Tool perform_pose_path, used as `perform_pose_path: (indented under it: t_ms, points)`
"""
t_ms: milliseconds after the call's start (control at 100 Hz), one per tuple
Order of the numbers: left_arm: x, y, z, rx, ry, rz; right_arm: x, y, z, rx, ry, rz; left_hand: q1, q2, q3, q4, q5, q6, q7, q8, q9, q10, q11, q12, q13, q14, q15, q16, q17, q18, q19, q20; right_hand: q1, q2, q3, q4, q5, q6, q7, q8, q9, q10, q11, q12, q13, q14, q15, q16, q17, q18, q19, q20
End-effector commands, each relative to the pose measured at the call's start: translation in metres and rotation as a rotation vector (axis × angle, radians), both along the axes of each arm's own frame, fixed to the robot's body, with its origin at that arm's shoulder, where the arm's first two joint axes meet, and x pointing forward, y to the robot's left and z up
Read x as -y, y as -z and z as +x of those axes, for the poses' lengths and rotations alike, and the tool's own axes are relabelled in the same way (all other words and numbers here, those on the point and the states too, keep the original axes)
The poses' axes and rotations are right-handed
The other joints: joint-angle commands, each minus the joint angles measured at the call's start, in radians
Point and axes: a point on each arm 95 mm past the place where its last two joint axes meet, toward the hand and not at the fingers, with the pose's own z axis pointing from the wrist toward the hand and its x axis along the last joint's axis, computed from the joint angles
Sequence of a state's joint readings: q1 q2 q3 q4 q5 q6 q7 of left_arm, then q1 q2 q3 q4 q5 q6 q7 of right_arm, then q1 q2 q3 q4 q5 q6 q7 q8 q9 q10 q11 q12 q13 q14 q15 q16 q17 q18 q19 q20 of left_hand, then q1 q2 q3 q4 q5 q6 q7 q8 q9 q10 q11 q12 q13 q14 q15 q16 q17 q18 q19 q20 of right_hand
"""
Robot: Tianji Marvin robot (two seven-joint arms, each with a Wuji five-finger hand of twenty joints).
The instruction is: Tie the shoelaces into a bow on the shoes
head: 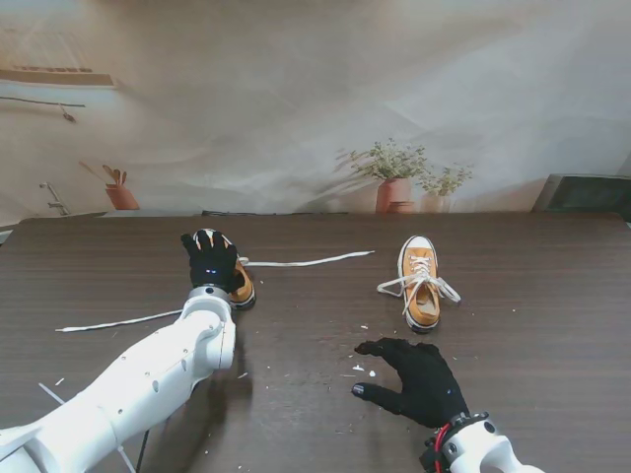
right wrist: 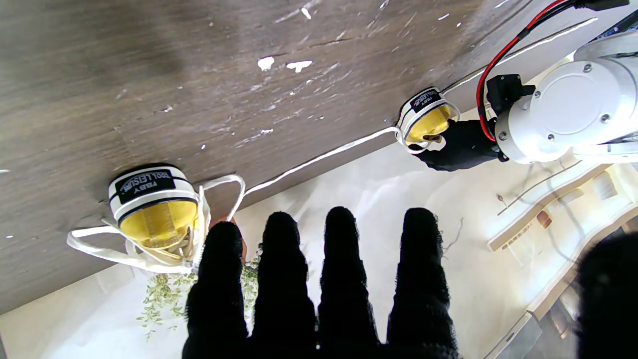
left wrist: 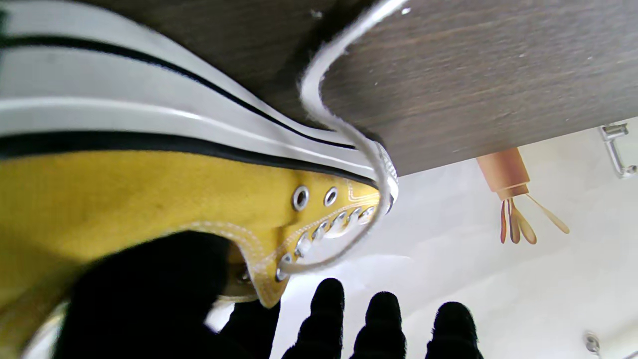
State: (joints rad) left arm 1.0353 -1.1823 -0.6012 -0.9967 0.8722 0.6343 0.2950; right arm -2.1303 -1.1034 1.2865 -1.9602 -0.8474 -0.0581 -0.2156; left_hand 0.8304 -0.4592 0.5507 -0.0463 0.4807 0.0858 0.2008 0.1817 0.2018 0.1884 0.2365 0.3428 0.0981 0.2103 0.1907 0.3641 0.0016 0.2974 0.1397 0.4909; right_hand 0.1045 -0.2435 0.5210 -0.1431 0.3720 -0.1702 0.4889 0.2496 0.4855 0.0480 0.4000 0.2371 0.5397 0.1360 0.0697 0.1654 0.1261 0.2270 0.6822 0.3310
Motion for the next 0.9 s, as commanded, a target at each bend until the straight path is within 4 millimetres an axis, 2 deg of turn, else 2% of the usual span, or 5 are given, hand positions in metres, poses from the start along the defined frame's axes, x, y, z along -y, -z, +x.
perform_pose_path:
  t_ms: [0, 220, 510, 600, 890]
  points:
    - [-0.005, 0.005, 0.001, -0.005, -0.018, 0.009, -0.002, 0.0, -0.001, -0.018, -0.009, 0.0, 0.138, 0.071, 0.032, -0.005, -0.032, -0.034, 0.024, 0.002, -0.018, 0.007, 0.008, 0.007, -0.026, -0.002, -0.005, -0.016, -0.002, 0.002, -0.018, -0.015, 0.016, 0.014, -0.041, 0.015, 0.03, -0.014, 0.013, 0.012, 0.024, 0.009, 0.005, 0.01, 0.02, 0.005, 0.012, 0.013, -0.001, 0.01, 0.007, 0.015]
    - [-0.011, 0.007, 0.005, 0.024, -0.031, -0.016, -0.005, 0.0, -0.001, -0.03, -0.016, 0.002, 0.407, 0.29, -0.215, 0.016, -0.011, -0.042, 0.063, 0.021, -0.004, -0.015, 0.056, -0.001, -0.01, -0.005, 0.044, -0.015, 0.024, 0.002, -0.006, -0.011, 0.028, 0.019, -0.051, 0.014, 0.049, -0.033, 0.021, 0.014, 0.035, 0.008, 0.007, 0.011, 0.034, 0.011, 0.018, 0.017, 0.009, 0.019, 0.018, 0.023]
    - [-0.012, 0.009, 0.007, 0.09, 0.031, -0.081, -0.006, -0.002, -0.002, -0.016, -0.012, 0.01, 0.414, 0.25, 0.06, -0.014, 0.253, -0.107, 0.349, 0.161, 0.349, 0.005, 0.147, -0.023, 0.383, 0.078, 0.284, 0.031, 0.381, 0.117, 0.484, 0.064, 0.049, 0.022, -0.069, 0.013, 0.092, -0.038, 0.038, 0.019, 0.068, 0.017, 0.011, 0.012, 0.063, 0.024, 0.031, 0.023, 0.026, 0.028, 0.032, 0.03]
    - [-0.013, 0.008, 0.004, 0.124, 0.065, -0.115, -0.006, -0.002, -0.002, -0.012, -0.01, 0.01, 0.429, 0.177, 0.131, -0.052, 0.311, -0.15, 0.556, 0.256, 0.569, 0.016, 0.245, 0.093, 0.59, 0.046, 0.497, 0.163, 0.418, 0.018, 1.108, 0.115, 0.054, 0.022, -0.073, 0.014, 0.101, -0.034, 0.04, 0.019, 0.078, 0.02, 0.011, 0.012, 0.071, 0.025, 0.033, 0.024, 0.03, 0.03, 0.037, 0.031]
    - [-0.001, -0.014, -0.026, 0.159, 0.13, -0.172, -0.006, -0.002, -0.002, -0.005, -0.001, 0.014, 0.427, 0.101, 0.261, -0.049, 0.281, -0.167, 1.036, 0.605, 0.717, 0.0, 0.618, 0.635, 0.664, 0.043, 1.12, 0.402, 0.725, -0.187, 1.619, 0.157, 0.062, 0.026, -0.085, 0.016, 0.11, -0.023, 0.039, 0.017, 0.09, 0.027, 0.008, 0.012, 0.081, 0.031, 0.036, 0.025, 0.034, 0.036, 0.047, 0.03]
